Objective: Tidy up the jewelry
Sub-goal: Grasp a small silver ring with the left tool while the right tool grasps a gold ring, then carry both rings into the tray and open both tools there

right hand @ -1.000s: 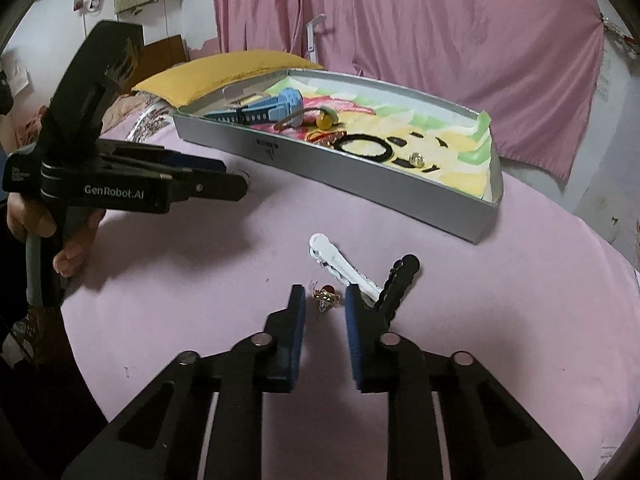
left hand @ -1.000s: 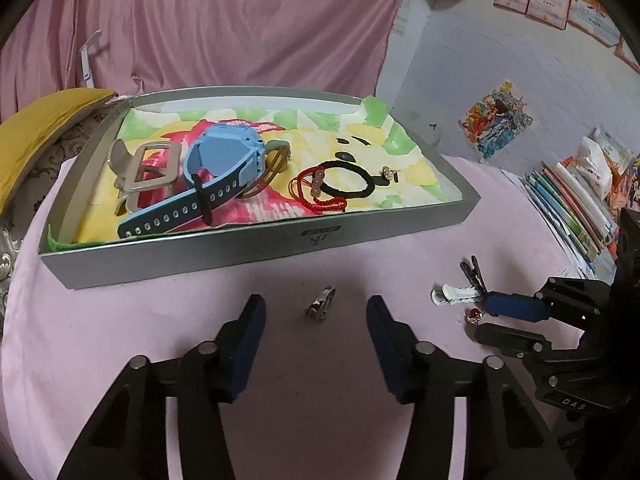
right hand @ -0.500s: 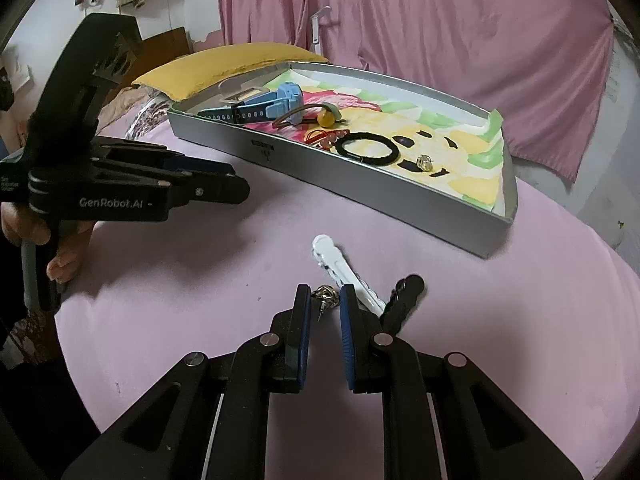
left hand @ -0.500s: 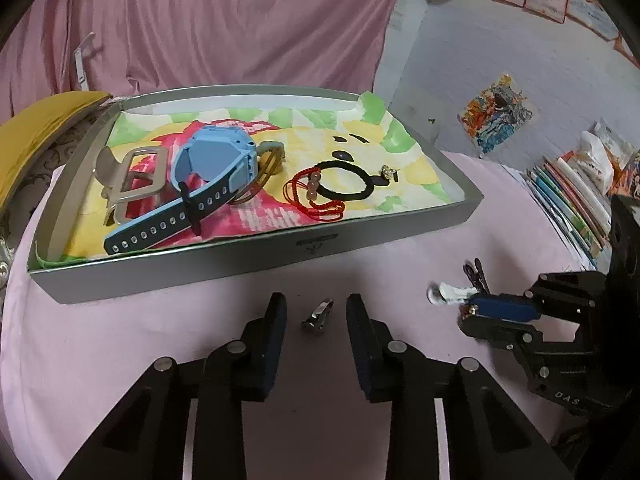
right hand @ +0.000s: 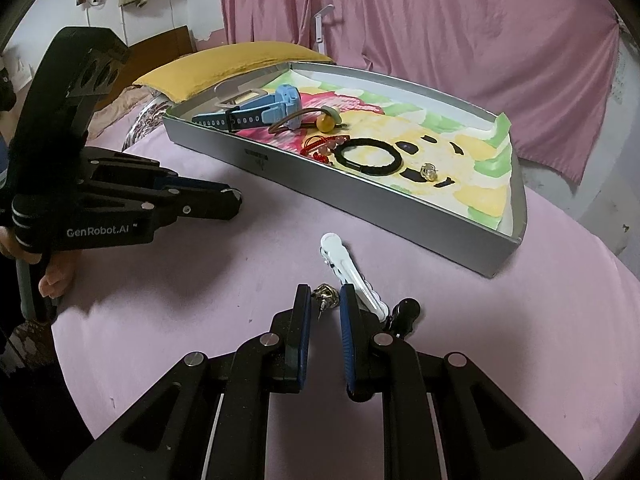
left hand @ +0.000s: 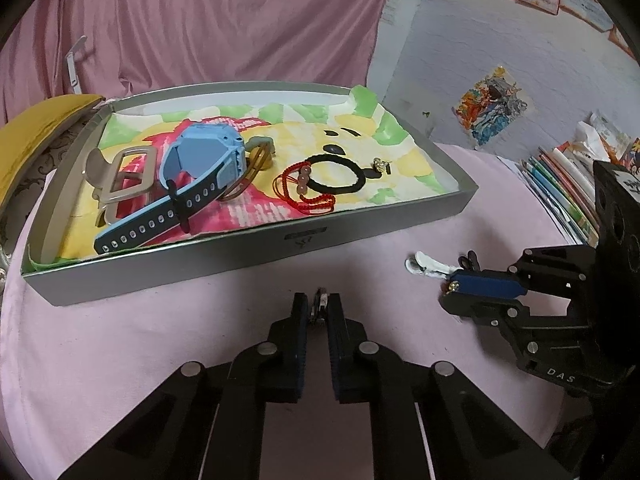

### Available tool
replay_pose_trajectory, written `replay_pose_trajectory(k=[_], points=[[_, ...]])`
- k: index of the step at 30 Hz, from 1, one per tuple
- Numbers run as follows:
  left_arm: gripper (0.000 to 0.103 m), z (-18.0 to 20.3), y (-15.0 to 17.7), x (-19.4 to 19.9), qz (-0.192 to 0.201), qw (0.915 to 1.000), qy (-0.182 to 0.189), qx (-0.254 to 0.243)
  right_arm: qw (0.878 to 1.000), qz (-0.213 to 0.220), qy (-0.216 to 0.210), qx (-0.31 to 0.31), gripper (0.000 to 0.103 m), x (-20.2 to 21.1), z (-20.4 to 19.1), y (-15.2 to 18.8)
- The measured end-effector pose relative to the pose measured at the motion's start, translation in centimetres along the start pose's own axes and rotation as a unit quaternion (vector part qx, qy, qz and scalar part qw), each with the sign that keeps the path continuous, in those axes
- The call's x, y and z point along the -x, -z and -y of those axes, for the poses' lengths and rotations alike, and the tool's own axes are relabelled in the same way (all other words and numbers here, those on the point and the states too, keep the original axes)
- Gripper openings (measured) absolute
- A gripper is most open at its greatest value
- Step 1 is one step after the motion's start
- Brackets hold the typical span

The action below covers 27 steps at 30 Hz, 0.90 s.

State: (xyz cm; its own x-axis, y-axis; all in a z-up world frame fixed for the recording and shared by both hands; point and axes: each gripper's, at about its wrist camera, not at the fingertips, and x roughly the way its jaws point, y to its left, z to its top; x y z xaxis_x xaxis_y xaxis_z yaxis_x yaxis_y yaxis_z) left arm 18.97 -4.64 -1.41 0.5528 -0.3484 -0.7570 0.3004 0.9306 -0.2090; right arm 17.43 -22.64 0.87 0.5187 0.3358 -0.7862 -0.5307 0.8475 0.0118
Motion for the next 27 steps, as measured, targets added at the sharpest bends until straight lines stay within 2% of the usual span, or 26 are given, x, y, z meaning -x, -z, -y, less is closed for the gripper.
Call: replay_pose_trajectory(k=[6,7,13,20,27], points=[[0.009,0.5,0.2,0.0,-0.001,0.9999,0.0,-0.012,1.0,0.002,0.0,-0.003,0.013,-0.1,0.1,-0.1],[0.006,0.6,0.2,0.2,0.001,0.9999,0.001,-0.014,1.0,0.002,-0.001,-0.003,0.013,-0.1,0.2,-0.1],[0.006,1.2,0.4,0.8,0.015,0.9996,0.006,-0.024,1.0,0.016,-0.005,-0.007,0.013,0.3,0.0,0.0],[0.006,1.6,0.1,2.5,0.059,0.9979,0.014,-0.025,0.997,0.082,0.007,-0.009,0.013,2.6,-0.4,-0.8],[0.006,2.3,-0.6,4.7,0.147,0.9888,0.015,-0.023,0.984,0.176,0.028,-0.028,0.013,4.9,-0.1,-2.3]])
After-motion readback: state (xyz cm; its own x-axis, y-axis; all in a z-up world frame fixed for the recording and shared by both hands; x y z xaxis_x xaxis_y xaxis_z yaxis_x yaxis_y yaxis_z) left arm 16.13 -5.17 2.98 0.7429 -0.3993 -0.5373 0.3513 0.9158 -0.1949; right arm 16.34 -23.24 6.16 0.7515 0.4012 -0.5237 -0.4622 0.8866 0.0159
